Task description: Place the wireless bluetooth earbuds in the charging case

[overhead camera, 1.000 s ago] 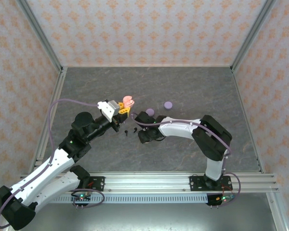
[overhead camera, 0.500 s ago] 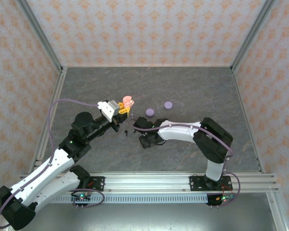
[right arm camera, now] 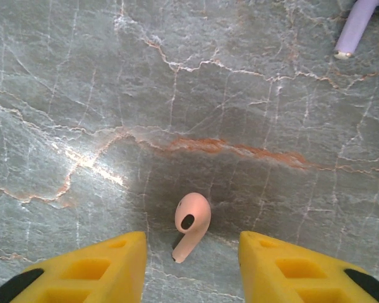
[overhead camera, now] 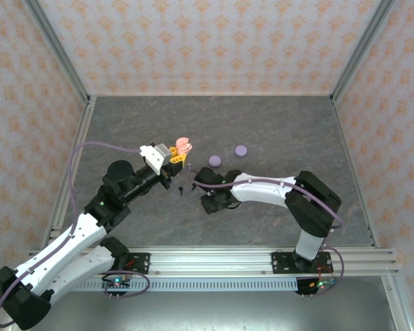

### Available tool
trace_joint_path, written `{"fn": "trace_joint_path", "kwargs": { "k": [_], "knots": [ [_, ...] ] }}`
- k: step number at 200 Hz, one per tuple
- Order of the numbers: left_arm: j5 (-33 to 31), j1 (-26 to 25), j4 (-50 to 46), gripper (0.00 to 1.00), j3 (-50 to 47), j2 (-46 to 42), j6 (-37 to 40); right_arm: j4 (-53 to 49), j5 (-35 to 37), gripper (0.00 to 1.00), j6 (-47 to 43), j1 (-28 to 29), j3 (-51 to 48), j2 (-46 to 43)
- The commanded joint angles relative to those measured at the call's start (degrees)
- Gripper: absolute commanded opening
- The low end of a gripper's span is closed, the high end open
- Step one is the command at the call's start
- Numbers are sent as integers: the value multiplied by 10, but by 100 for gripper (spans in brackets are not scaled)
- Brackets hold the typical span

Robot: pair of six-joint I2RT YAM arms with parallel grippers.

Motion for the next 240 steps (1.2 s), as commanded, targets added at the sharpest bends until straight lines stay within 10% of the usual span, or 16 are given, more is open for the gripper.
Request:
{"fn": "trace_joint_path", "kwargs": {
  "k": [1,133,240],
  "knots": [
    [-9,4,1,0,9,-4,6,1,-3,41,13,-6,13,8],
    [-8,5,0,0,7,-5,5,19,-1,21,23,-11,29,36],
    [31,4,59,0,3,22,-70,129,67,18,-64,-31,-28,-270]
  ]
}}
